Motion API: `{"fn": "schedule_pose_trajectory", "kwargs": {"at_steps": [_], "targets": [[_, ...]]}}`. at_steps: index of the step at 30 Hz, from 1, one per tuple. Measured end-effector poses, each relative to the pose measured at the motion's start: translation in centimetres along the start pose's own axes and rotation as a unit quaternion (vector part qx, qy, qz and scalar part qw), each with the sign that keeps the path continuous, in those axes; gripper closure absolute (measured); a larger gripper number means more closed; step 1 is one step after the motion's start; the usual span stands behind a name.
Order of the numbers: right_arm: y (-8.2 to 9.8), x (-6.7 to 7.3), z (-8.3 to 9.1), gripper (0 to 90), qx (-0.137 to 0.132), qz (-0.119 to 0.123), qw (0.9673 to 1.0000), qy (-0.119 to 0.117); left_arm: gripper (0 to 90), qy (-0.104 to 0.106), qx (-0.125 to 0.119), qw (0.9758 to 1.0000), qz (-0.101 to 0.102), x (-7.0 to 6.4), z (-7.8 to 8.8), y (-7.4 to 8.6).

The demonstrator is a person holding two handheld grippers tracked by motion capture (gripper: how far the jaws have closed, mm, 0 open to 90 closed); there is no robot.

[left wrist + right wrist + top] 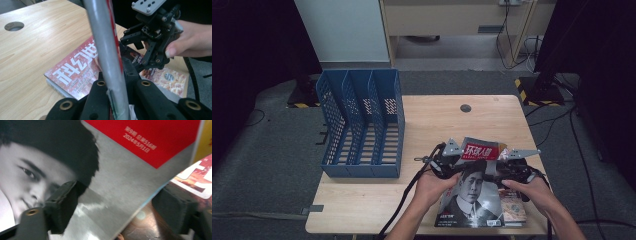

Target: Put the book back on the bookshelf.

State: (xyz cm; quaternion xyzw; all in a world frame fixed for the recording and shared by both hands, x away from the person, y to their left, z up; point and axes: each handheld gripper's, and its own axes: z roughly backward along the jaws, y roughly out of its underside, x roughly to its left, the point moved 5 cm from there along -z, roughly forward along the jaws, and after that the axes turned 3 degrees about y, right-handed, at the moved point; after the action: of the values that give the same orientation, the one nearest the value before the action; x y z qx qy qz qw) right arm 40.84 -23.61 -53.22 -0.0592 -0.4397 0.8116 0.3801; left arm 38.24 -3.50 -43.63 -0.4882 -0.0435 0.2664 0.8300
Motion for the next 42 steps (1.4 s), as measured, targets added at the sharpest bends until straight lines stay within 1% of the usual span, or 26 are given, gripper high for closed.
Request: {"fn": "schedule_pose_trajectory", "kwargs": {"at_steps": [1,3,5,7,9,10,11,12,14,16,18,21,24,27,29,30,33,34,37,39,42], "targets": [[0.0,-0.1,0.2,28.6,-0.001,0.001,1.0,0.001,85.9,0.0,0.0,1.0,-0.004,0.1,0.1,-0.2],[-0.2,-0.4,0.5,36.5,-0.017,-0.003,0.9998,0.008,86.4,0.001,-0.003,1.0,-0.003,0.4,0.3,-0.5],[-0.4,-0.5,0.9,42.7,-0.029,-0.008,0.9995,0.011,86.5,0.001,-0.002,0.9999,-0.01,0.5,0.4,-0.7],[-0.5,-0.7,1.3,48.6,-0.038,-0.013,0.999,0.016,86.5,-0.001,0.002,0.9999,-0.012,0.7,0.5,-0.9],[-0.7,-0.7,1.9,55.6,-0.048,-0.014,0.9984,0.027,86.5,0.002,0.0,0.9999,-0.01,0.9,0.6,-1.1],[-0.7,-0.7,2.3,65.9,-0.053,-0.011,0.9979,0.034,86.5,0.002,0.0,0.9999,-0.011,1.1,0.7,-1.2],[-0.8,-0.7,2.8,69.4,-0.06,-0.007,0.9972,0.045,86.5,0.007,-0.002,0.9999,-0.008,1.2,0.8,-1.3],[-0.9,-0.6,3.1,72.2,-0.062,-0.01,0.9968,0.051,86.5,0.013,-0.005,0.9999,-0.007,1.3,0.8,-1.3],[-0.9,-0.3,3.7,76.6,-0.061,-0.008,0.9961,0.064,86.5,0.018,-0.005,0.9997,-0.013,1.2,0.9,-1.4],[-1.0,-0.1,4.1,80.0,-0.061,-0.012,0.9957,0.069,86.5,0.027,-0.002,0.9995,-0.019,1.2,1.0,-1.4],[-1.0,0.2,4.3,82.8,-0.068,-0.013,0.9947,0.076,86.4,0.038,-0.003,0.999,-0.022,1.4,1.1,-1.3],[-1.0,0.7,4.7,84.9,-0.071,-0.005,0.9935,0.089,86.2,0.054,-0.002,0.9983,-0.021,1.6,1.3,-1.2],[-1.2,1.0,5.1,86.7,-0.078,-0.002,0.992,0.099,85.5,0.062,-0.003,0.9977,-0.028,1.8,1.4,-0.9],[-1.6,1.3,5.4,87.2,-0.084,0.004,0.9901,0.112,84.5,0.072,-0.007,0.997,-0.027,2.1,1.4,-0.6],[-1.9,1.6,5.6,87.4,-0.085,0.008,0.9895,0.117,83.3,0.082,-0.01,0.9963,-0.023,2.3,1.5,-0.4],[-2.0,1.6,5.7,87.4,-0.085,0.011,0.9893,0.118,82.5,0.084,-0.009,0.9961,-0.025,2.3,1.5,-0.2],[-2.5,1.9,5.7,87.4,-0.082,0.017,0.9894,0.119,81.6,0.082,-0.006,0.9962,-0.027,2.4,1.4,0.1],[-3.1,2.3,5.7,87.5,-0.085,0.025,0.9893,0.116,81.9,0.07,-0.007,0.997,-0.031,2.7,1.4,0.4],[-3.8,2.7,5.8,87.6,-0.082,0.036,0.9885,0.122,84.3,0.058,-0.026,0.9977,-0.024,3.1,1.8,0.6],[-4.2,2.9,6.1,87.4,-0.089,0.039,0.9885,0.116,85.5,0.053,-0.042,0.9975,-0.022,3.1,2.1,0.6],[-4.4,2.8,6.4,87.0,-0.101,0.042,0.9877,0.112,86.4,0.044,-0.062,0.9966,-0.031,2.7,2.4,0.2]]}}
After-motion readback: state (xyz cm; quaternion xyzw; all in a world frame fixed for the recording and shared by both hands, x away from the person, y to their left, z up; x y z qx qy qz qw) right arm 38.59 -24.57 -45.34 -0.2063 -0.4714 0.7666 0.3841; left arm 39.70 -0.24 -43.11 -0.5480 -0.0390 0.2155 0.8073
